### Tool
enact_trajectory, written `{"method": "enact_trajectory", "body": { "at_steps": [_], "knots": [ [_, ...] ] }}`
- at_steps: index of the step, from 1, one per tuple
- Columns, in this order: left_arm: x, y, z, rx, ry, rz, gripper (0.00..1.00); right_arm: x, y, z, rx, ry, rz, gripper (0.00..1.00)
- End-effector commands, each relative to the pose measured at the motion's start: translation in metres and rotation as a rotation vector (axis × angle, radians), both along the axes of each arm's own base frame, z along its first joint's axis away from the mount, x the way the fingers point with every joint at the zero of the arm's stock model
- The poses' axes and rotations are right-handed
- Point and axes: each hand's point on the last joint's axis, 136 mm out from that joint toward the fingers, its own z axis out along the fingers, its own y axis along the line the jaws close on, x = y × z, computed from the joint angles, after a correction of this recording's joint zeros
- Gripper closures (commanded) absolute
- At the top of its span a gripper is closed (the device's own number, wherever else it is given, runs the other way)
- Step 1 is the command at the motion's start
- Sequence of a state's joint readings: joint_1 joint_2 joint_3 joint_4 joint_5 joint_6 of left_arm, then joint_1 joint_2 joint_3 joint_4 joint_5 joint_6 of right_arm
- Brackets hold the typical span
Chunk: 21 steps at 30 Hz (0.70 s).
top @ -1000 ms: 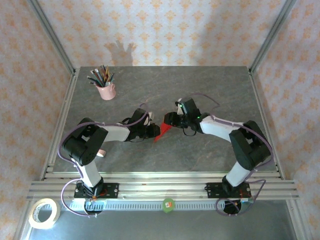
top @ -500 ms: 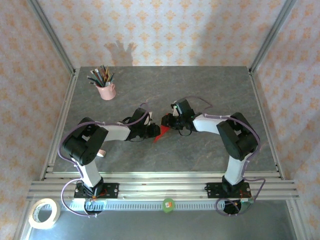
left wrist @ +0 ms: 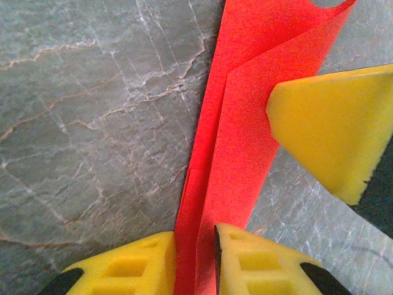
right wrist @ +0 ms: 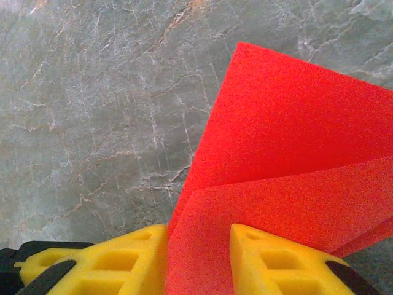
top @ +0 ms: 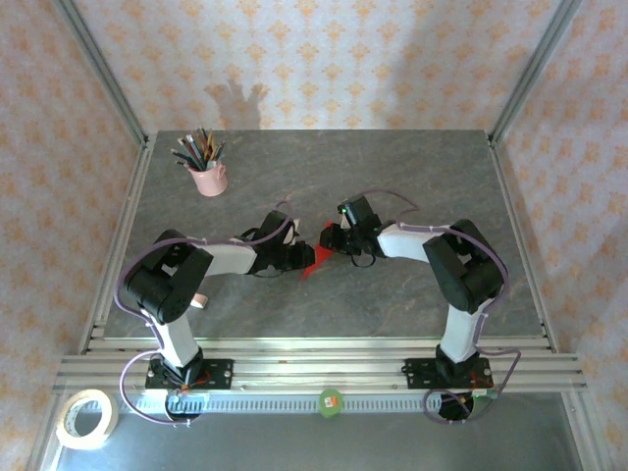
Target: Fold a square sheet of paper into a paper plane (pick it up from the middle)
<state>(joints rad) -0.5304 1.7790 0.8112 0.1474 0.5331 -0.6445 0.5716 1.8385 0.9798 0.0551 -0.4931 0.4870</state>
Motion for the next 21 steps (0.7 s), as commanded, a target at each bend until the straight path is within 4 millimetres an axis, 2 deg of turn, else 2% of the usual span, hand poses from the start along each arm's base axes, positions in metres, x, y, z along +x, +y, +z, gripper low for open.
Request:
{"method": "enact_trajectory", "body": {
  "at_steps": [1,11,21],
  "knots": [
    [-0.01,0.02,-0.047,0.149,0.055,0.012,0.76,0.003,-0.002,-0.005,-0.032,0.005,-0.019,0.68],
    [-0.012,0.021,-0.05,0.15,0.064,0.011,0.79,0.002,0.006,-0.004,-0.002,0.007,0.018,0.68],
    [-0.014,0.022,-0.055,0.156,0.071,0.011,0.82,-0.001,0.018,0.011,0.077,-0.02,0.069,0.68]
  ]
}}
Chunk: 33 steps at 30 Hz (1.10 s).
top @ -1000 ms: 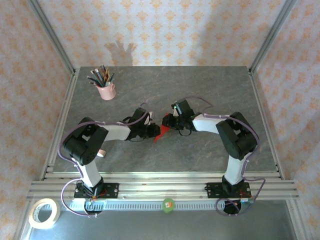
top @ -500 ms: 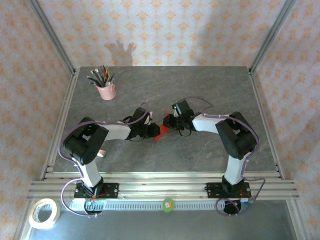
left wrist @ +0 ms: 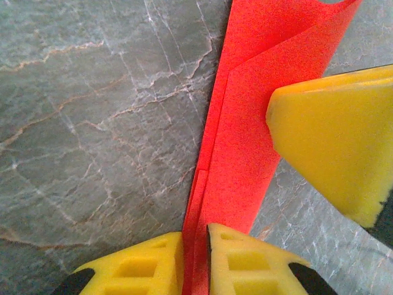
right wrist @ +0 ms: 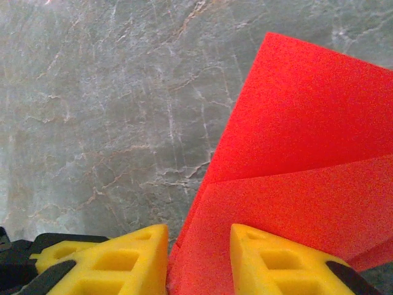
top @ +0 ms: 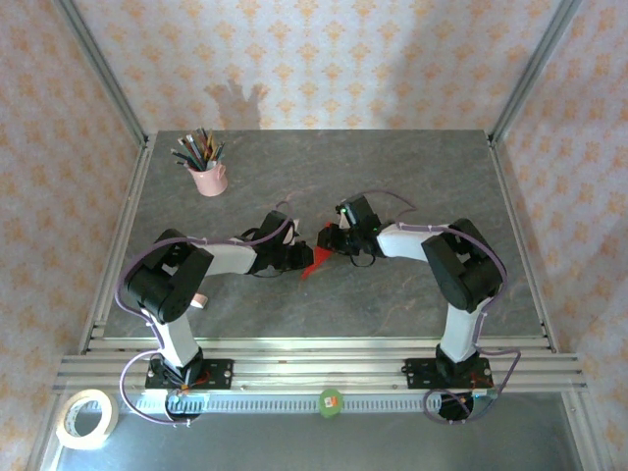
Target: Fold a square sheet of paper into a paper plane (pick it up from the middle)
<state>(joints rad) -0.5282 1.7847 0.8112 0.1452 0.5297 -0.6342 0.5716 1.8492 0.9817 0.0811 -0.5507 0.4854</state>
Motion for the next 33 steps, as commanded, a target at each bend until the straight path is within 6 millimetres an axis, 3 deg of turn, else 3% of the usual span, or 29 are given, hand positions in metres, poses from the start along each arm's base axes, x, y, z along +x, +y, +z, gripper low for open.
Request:
{"method": "enact_trajectory", "body": {
  "at_steps": [1,18,22,33],
  "knots": [
    [-0.014,0.021,-0.052,0.146,0.071,0.015,0.82,0.002,0.009,0.007,0.029,-0.027,0.033,0.68],
    [-0.015,0.022,-0.057,0.155,0.079,0.014,0.84,0.002,-0.001,-0.021,-0.059,0.026,0.01,0.71],
    [-0.013,0.022,-0.05,0.152,0.069,0.019,0.84,0.0,-0.006,-0.029,-0.098,0.049,0.004,0.73],
    [0.02,0.024,0.041,0.099,-0.142,0.129,0.73,-0.005,-0.017,-0.04,-0.181,0.082,0.0,0.79]
  ]
}}
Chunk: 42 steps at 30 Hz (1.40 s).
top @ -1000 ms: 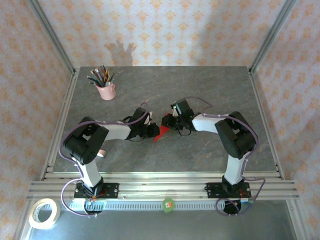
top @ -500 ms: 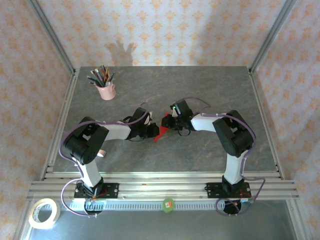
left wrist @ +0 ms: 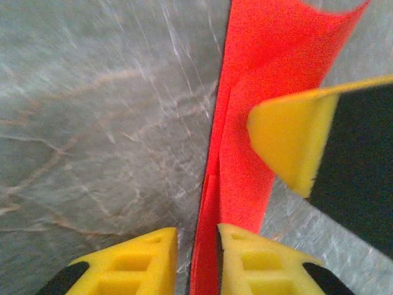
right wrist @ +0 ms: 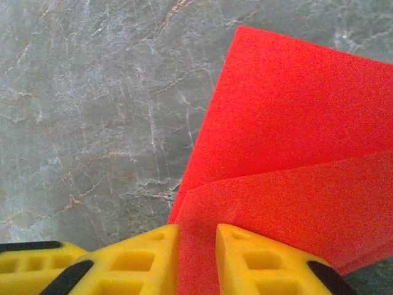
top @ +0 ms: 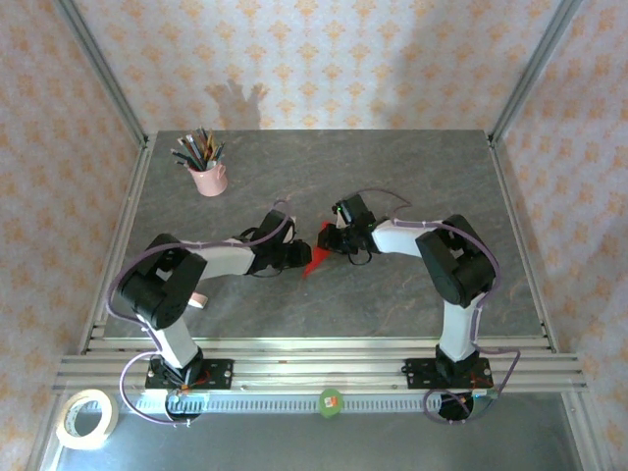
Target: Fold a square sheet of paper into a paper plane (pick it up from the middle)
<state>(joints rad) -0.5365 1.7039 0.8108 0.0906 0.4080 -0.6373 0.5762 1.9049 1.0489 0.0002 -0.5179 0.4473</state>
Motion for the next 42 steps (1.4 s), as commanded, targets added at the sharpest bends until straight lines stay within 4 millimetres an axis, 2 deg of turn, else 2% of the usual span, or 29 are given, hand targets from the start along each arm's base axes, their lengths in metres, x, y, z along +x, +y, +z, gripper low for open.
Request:
{"method": "enact_trajectory", "body": {
  "at_steps": [1,5,8,13,18,24,37,42],
  "knots": [
    [0.013,0.009,0.029,0.018,-0.089,0.059,0.73,-0.01,-0.016,-0.027,-0.11,0.062,-0.015,0.79],
    [0.012,-0.004,0.046,-0.063,-0.121,0.02,0.75,-0.01,-0.016,-0.028,-0.11,0.064,-0.012,0.84],
    [0.009,-0.022,0.053,-0.14,-0.121,-0.038,0.8,-0.01,-0.016,-0.029,-0.112,0.069,-0.013,0.85],
    [-0.001,-0.048,0.042,-0.173,-0.074,-0.122,0.88,-0.01,-0.017,-0.031,-0.115,0.074,-0.016,0.88],
    [-0.006,-0.048,0.021,-0.138,-0.022,-0.129,0.92,-0.011,-0.017,-0.032,-0.113,0.078,-0.016,0.89],
    [-0.009,-0.044,0.003,-0.111,0.02,-0.121,0.92,-0.011,-0.016,-0.033,-0.11,0.082,-0.016,0.91],
    [-0.016,-0.037,-0.022,-0.073,0.073,-0.112,0.92,-0.014,-0.019,-0.04,-0.128,0.097,-0.021,0.91],
    [-0.02,-0.035,-0.026,-0.069,0.085,-0.113,0.92,-0.016,-0.023,-0.045,-0.151,0.108,-0.021,0.91]
  ]
}}
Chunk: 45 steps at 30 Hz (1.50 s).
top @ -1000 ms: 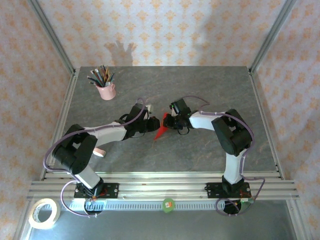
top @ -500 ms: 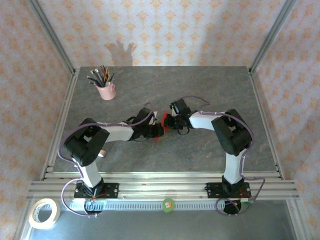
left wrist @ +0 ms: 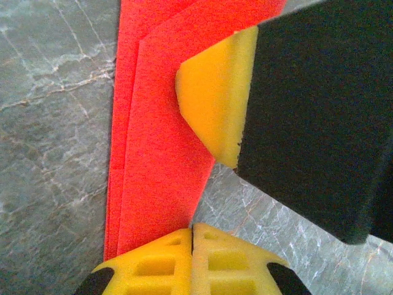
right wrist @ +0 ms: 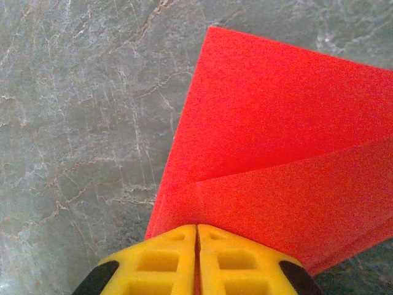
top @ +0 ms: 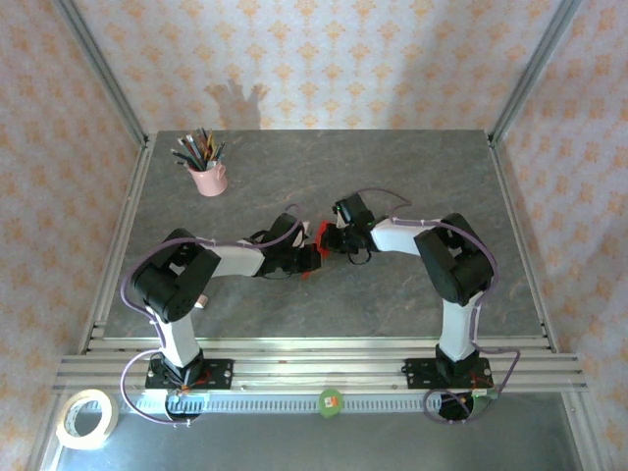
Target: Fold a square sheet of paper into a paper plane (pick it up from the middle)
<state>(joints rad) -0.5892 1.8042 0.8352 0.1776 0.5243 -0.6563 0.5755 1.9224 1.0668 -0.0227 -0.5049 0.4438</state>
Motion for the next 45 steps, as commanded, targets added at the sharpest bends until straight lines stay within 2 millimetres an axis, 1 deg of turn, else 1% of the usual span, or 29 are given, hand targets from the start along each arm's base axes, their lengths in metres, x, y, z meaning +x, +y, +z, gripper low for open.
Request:
{"method": "enact_trajectory", "body": {
  "at_steps": [1,7,14,17,22,29,32,34,36,37,39,41,42,43,45],
  "knots": [
    [-0.007,0.006,-0.014,0.023,0.039,-0.001,0.92,-0.018,-0.022,-0.041,-0.134,0.098,-0.017,0.91],
    [-0.016,0.011,-0.018,0.028,0.064,0.002,0.92,-0.02,-0.027,-0.047,-0.164,0.106,-0.019,0.91],
    [-0.041,0.025,-0.026,0.026,0.124,-0.006,0.93,-0.024,-0.047,-0.063,-0.281,0.113,-0.027,0.91],
    [-0.055,0.032,-0.031,0.03,0.154,-0.015,0.93,-0.027,-0.052,-0.069,-0.305,0.126,-0.026,0.92],
    [-0.075,0.044,-0.036,0.066,0.192,-0.04,0.93,-0.03,-0.054,-0.073,-0.313,0.135,-0.023,0.92],
    [-0.101,0.071,-0.044,0.176,0.239,-0.041,0.94,-0.032,-0.052,-0.072,-0.301,0.144,-0.016,0.92],
    [-0.104,0.076,-0.04,0.188,0.236,-0.034,0.94,-0.032,-0.05,-0.069,-0.289,0.145,-0.014,0.92],
    [-0.1,0.076,-0.031,0.186,0.211,-0.027,0.94,-0.035,-0.048,-0.068,-0.278,0.148,-0.006,0.92],
    [-0.083,0.068,-0.007,0.149,0.131,-0.015,0.94,-0.036,-0.044,-0.062,-0.254,0.146,0.0,0.91],
    [-0.072,0.064,0.008,0.127,0.078,0.006,0.94,-0.036,-0.042,-0.06,-0.241,0.146,0.001,0.91],
    [-0.05,0.051,0.053,0.007,-0.068,0.045,0.94,-0.038,-0.035,-0.051,-0.212,0.134,-0.005,0.92],
    [-0.037,0.04,0.087,-0.101,-0.178,0.052,0.91,-0.04,-0.025,-0.041,-0.16,0.12,-0.007,0.91],
    [-0.032,0.038,0.096,-0.122,-0.21,0.056,0.9,-0.042,-0.02,-0.038,-0.144,0.119,-0.011,0.91],
    [-0.028,0.037,0.098,-0.122,-0.217,0.062,0.9,-0.042,-0.018,-0.035,-0.133,0.114,-0.017,0.91],
    [-0.023,0.034,0.092,-0.117,-0.194,0.064,0.91,-0.042,-0.011,-0.028,-0.102,0.107,-0.025,0.92]
  ]
}}
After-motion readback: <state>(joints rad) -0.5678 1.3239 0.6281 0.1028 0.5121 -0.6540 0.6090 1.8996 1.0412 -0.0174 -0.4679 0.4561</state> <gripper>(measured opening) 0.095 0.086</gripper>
